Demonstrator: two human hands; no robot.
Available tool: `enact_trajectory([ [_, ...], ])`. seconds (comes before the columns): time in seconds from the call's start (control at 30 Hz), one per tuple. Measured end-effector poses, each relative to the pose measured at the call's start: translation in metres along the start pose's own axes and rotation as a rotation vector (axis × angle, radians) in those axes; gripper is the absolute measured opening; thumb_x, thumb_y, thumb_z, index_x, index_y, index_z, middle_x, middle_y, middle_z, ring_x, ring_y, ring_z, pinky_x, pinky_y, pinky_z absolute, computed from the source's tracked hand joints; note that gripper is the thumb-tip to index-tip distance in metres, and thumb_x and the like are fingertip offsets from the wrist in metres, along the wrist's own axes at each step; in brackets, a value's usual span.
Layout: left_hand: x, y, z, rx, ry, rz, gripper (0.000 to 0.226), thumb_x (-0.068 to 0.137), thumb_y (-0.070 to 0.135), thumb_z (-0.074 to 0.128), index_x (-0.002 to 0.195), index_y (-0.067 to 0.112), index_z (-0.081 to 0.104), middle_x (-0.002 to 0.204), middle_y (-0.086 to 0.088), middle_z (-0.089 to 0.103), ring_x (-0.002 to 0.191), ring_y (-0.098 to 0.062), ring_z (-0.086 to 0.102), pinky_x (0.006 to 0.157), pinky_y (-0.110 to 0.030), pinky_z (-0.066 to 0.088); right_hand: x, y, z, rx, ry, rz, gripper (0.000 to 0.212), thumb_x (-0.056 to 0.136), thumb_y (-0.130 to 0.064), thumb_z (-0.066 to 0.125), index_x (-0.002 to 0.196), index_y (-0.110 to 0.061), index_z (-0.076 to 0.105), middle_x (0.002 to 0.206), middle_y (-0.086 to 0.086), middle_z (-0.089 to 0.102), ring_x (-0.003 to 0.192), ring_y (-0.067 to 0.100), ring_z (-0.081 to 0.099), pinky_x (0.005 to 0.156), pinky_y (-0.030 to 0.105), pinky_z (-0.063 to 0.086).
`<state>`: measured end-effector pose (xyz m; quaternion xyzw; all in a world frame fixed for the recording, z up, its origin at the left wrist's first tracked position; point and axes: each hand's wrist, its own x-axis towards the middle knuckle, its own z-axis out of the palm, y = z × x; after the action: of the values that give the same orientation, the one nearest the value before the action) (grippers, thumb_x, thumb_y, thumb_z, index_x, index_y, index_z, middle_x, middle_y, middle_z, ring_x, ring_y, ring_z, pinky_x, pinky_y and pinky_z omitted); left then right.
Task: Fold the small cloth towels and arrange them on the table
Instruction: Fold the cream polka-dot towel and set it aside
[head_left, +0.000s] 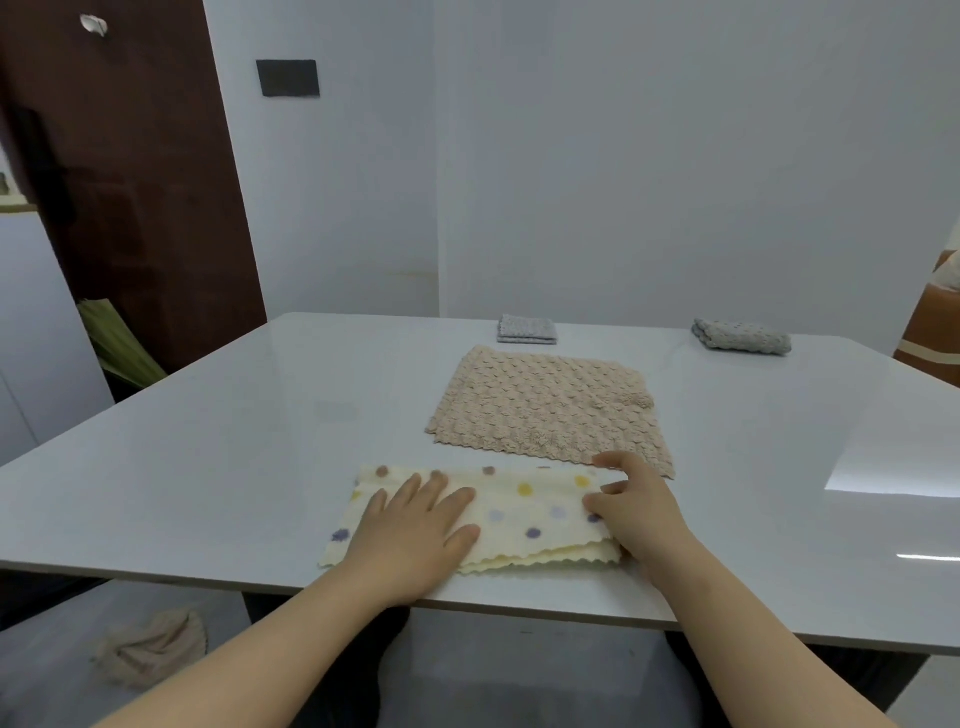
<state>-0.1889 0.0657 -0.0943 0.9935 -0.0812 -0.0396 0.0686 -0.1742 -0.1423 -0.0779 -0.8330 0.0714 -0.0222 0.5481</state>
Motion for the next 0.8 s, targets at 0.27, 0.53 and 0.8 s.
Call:
enact_trajectory([
  [0.27, 0.006, 0.002, -0.005, -0.008, 0.069, -0.049, 0.057, 0.092, 0.056, 0.023, 0.145, 0.041, 0.007, 0.158, 0.008, -0.005, 0.145, -0.017, -0.010, 0.117, -0.044, -0.005, -0.001, -0.005, 0.000, -0.006, -0.090, -0.001, 0.034, 0.086, -0.013, 0.055, 0.115, -0.030, 0.046, 0.089, 0.000, 0.058, 0.072, 0.014, 0.059, 0.052, 0.024, 0.040],
  [0.53, 0.009, 0.004, -0.002, 0.022, -0.062, -0.069, 0.060, 0.091, 0.060, 0.019, 0.145, 0.039, 0.003, 0.158, 0.006, -0.007, 0.145, -0.021, -0.011, 0.115, -0.048, -0.005, 0.004, -0.009, 0.004, -0.020, -0.185, -0.041, 0.016, 0.084, -0.014, 0.057, 0.093, -0.025, 0.065, 0.092, -0.008, 0.057, 0.078, 0.007, 0.051, 0.066, 0.022, 0.041],
  [0.8, 0.008, 0.005, -0.004, 0.016, -0.074, -0.054, 0.061, 0.091, 0.061, 0.020, 0.145, 0.040, 0.003, 0.158, 0.007, -0.008, 0.145, -0.020, -0.012, 0.116, -0.048, -0.005, 0.019, -0.005, 0.011, -0.039, -0.081, 0.037, 0.025, 0.084, -0.006, 0.055, 0.104, -0.015, 0.067, 0.099, 0.005, 0.065, 0.082, 0.020, 0.059, 0.075, 0.028, 0.047],
])
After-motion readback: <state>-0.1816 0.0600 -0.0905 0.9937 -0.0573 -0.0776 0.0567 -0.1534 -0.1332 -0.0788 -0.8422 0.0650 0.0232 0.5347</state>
